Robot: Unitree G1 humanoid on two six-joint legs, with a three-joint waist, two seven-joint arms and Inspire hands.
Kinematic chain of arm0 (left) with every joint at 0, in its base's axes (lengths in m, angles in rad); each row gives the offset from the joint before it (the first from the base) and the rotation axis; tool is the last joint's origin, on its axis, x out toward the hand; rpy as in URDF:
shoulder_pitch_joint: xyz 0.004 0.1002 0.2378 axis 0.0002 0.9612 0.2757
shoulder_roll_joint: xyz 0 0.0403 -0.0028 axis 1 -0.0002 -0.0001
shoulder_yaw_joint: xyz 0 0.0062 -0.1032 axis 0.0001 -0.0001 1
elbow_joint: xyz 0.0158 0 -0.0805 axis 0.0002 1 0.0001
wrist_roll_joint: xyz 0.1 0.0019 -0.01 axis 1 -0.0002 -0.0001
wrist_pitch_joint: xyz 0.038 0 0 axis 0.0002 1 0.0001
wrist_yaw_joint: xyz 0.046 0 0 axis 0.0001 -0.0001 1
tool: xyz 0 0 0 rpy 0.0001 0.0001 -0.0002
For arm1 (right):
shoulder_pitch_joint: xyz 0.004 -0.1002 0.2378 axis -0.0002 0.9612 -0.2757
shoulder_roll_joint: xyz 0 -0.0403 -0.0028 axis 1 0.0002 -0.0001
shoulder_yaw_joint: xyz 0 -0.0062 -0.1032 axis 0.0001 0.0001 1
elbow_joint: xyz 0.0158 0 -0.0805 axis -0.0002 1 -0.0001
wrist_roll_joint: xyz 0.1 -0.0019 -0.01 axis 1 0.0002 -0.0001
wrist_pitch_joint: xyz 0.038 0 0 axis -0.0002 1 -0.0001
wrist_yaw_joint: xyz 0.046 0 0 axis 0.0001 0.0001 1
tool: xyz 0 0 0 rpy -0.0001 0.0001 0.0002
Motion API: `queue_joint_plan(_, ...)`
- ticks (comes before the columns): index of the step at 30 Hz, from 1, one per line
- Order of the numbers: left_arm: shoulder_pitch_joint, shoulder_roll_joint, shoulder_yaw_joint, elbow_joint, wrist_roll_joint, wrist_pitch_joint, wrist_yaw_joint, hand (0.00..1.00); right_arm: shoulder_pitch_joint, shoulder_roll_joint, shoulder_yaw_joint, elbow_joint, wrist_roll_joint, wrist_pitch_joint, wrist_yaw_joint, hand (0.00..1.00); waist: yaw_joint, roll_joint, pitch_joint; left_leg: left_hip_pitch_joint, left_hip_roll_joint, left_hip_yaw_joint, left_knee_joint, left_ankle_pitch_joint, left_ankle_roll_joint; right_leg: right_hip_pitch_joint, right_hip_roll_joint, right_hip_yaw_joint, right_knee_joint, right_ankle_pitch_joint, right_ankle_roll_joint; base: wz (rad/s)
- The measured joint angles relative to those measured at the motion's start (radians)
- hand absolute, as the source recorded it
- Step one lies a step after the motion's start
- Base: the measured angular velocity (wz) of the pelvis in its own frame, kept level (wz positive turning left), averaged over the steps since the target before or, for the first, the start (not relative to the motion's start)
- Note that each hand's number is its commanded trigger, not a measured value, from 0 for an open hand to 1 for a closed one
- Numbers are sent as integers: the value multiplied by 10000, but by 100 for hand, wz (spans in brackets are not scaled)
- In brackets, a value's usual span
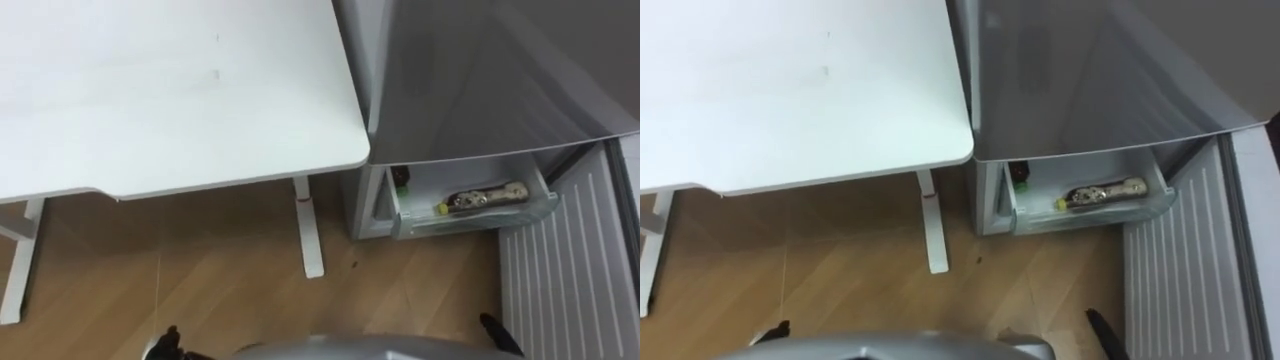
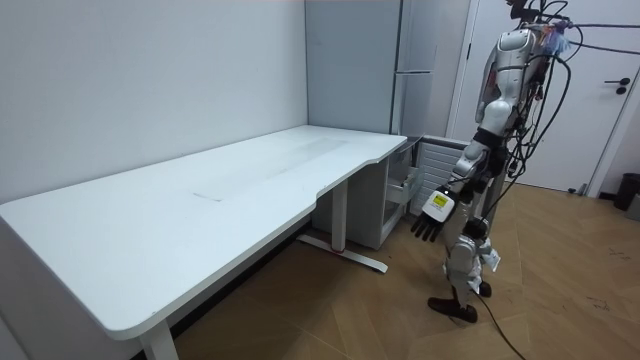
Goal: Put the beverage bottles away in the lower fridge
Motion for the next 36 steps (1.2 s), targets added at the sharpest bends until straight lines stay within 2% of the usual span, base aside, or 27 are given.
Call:
queue_joint_plan(1,-61,1,2,16,10,17,0,0,-194,-33,-73,10,262,2,18,0,-10,56,-13,-276,-4,-86,227,-30,34,-227,-29,-113,183,-40,13,21)
queue_joint_plan(3,-227,42,-10,150,-18,41,0,0,-588,-92,-191,241,604,11,14,0,3,93,12,-649,-52,-226,479,-46,72,-601,-75,-158,493,-177,52,20)
queue_joint_plan(5,-439,151,-290,486,-39,65,1,0,-1154,-188,-194,282,762,7,9,0,30,194,28,-1199,-40,-254,822,-66,114,-1250,-141,-158,1046,-339,70,5)
queue_joint_plan(7,-601,200,-441,590,-6,66,41,0,-1594,-246,-195,293,1017,-27,-11,0,95,184,52,-1630,-28,-221,1071,-54,154,-1839,-241,-165,1613,-478,69,0)
queue_joint_plan(8,-681,213,-448,678,7,62,58,0,-1932,-293,-195,357,1049,-49,-15,0,97,202,137,-1990,-49,-217,1339,-72,178,-2279,-297,-160,2032,-618,61,0)
queue_joint_plan(9,-746,220,-448,721,-2,62,71,0,-2091,-316,-190,397,1155,-56,-20,0,141,236,166,-2202,-56,-217,1511,-89,197,-2530,-313,-142,2275,-676,58,0)
queue_joint_plan(11,-955,268,-408,691,-4,35,104,0,-2329,-402,-191,450,1582,-136,22,0,347,198,204,-3205,-70,-184,2310,-277,206,-3670,-368,-37,3332,-1008,21,0)
queue_joint_plan(15,-1083,286,-404,709,-52,-43,133,0,-2516,-611,-195,466,1902,-340,24,0,636,177,227,-4634,-61,-192,3644,-677,199,-5191,-534,-10,4982,-1602,-53,3)
queue_joint_plan(18,-1222,511,-618,708,-251,-95,139,0,-2827,-765,-202,475,2173,-545,2,0,677,-3,305,-5843,-130,-92,4700,-913,211,-6579,-741,173,6480,-2154,-89,5)
queue_joint_plan(21,-1514,703,-673,748,-271,-92,192,0,-3388,-1147,-164,411,2176,-674,-67,0,818,-46,332,-7109,-72,29,5751,-1114,193,-7927,-785,359,7703,-2445,-188,-4)
queue_joint_plan(25,-2065,902,-1129,742,-702,-244,326,0,-4217,-1911,29,413,2231,-836,-182,0,967,-80,326,-8756,-55,-32,7046,-1279,112,-9495,-905,347,9101,-2754,-327,9)
queue_joint_plan(28,-2199,990,-1386,683,-1167,-270,441,0,-4905,-2469,90,213,2257,-1156,-373,0,997,-145,324,-9862,-41,-40,7876,-1346,121,-10612,-950,383,9997,-2922,-317,6)
queue_joint_plan(32,-2351,1104,-1794,692,-1205,-234,542,0,-5588,-3073,539,-29,2281,-1363,-472,0,1187,-215,328,-11080,79,-99,8821,-1434,149,-11751,-960,378,10879,-3056,-447,1)
queue_joint_plan(36,-2393,1121,-1799,595,-1214,-236,512,0,-6195,-3342,664,-282,2292,-1390,-486,0,1221,-320,342,-11760,80,-70,9371,-1472,197,-12418,-1036,416,11472,-3151,-439,3)
